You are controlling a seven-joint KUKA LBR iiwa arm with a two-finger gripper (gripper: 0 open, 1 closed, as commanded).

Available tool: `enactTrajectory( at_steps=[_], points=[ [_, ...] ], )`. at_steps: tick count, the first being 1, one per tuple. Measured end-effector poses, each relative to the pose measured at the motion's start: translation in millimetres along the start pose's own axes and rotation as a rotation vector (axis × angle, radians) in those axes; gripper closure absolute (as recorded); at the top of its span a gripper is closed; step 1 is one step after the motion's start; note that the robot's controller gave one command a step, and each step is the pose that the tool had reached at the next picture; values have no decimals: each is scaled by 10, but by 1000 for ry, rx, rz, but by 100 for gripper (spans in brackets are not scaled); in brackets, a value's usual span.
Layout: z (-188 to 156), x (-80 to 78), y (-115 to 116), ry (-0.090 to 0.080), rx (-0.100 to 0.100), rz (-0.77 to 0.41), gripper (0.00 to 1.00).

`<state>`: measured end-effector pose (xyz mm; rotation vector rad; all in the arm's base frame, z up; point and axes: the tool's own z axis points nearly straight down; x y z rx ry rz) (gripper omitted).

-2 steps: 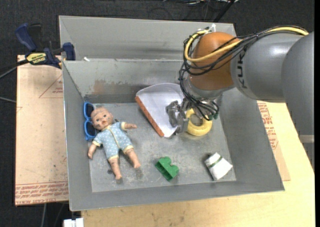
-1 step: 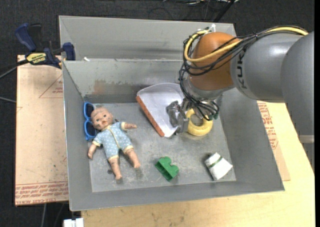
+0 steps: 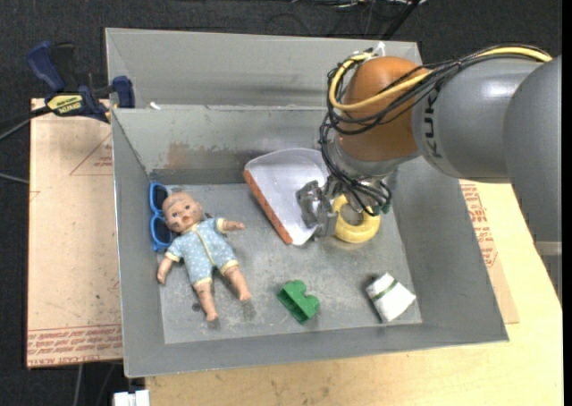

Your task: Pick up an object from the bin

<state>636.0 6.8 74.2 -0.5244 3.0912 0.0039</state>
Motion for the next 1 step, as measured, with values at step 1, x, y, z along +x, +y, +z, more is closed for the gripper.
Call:
enactTrajectory(
  at_steps=[1],
  points=[
    [-186,20,15,8,-4,1,100]
  ],
)
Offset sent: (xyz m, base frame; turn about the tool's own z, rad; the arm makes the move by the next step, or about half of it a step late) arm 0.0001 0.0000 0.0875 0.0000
